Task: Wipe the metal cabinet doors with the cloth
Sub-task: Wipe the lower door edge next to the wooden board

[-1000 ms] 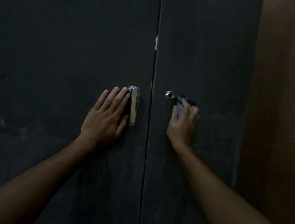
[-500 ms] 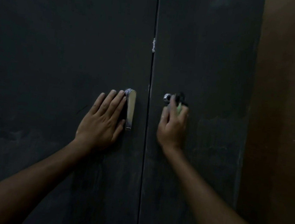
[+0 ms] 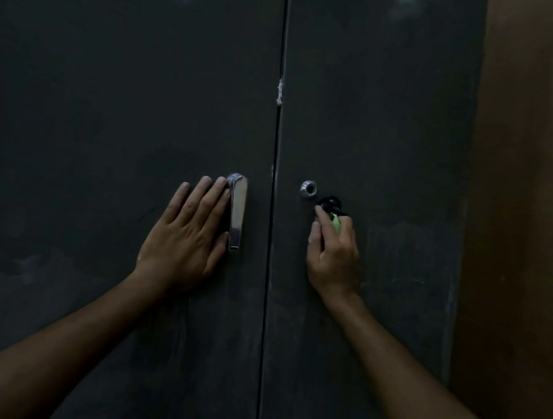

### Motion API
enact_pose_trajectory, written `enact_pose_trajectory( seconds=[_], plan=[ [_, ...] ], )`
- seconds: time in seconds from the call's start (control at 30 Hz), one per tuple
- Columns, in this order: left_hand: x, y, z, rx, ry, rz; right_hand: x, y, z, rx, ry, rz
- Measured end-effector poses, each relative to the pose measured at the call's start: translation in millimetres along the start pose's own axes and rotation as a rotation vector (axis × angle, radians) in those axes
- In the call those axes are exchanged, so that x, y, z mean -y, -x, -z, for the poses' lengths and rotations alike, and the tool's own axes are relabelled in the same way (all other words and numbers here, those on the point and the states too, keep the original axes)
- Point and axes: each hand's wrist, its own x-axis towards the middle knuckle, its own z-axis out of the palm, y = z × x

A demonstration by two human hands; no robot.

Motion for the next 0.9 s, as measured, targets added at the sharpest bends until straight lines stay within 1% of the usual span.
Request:
enact_pose_trajectory(
  seconds=[0.03,0.13,0.17,0.2,0.3,0.33,0.37,0.43,0.53,0.6,0.67,0.73,0.77,0.83,0.9],
  plan=[
    [0,0,0,0.002,0.002,0.004,6,0,-2,-0.001,0.026,0.026],
    [0,1,0,-0.008,-0.002,0.001,41,-6,-14,0.036,0.107,0.313],
    [0,1,-1,-0.012,-0.007,-0.002,54,-18,-18,0.032,0.120,0.366],
    [1,1,-1,-0.018,-0.011,-0.005,67,-35,-23,0.004,0.138,0.369],
    [1,2,-1,-0.034,-0.007,-0.003,93,-91,-31,-0.078,0.192,0.192],
    [1,2,0,-0.030,-0.005,0.002,94,-101,-30,-0.082,0.194,0.160],
    [1,2,0,-0.024,-0.002,0.006,92,-102,-30,-0.082,0.190,0.171],
    [1,2,0,-0.019,0.006,0.007,82,-79,-24,-0.051,0.180,0.257],
    [0,1,1,-0.008,0.017,0.014,64,-27,-11,0.065,0.176,0.368],
    [0,1,0,-0.004,0.021,0.014,62,-34,-7,0.072,0.196,0.409],
    [0,1,0,0.002,0.023,0.017,74,-69,-13,0.054,0.202,0.380],
    [1,1,0,0.004,0.031,0.019,89,-98,-18,0.026,0.191,0.284],
    [1,2,0,0.004,0.037,0.020,93,-100,-20,0.022,0.167,0.242],
    [1,1,2,0.002,0.049,0.023,86,-77,-18,0.049,0.136,0.231],
    [1,1,2,0.000,0.056,0.029,68,-33,-10,0.101,0.132,0.318]
  ],
)
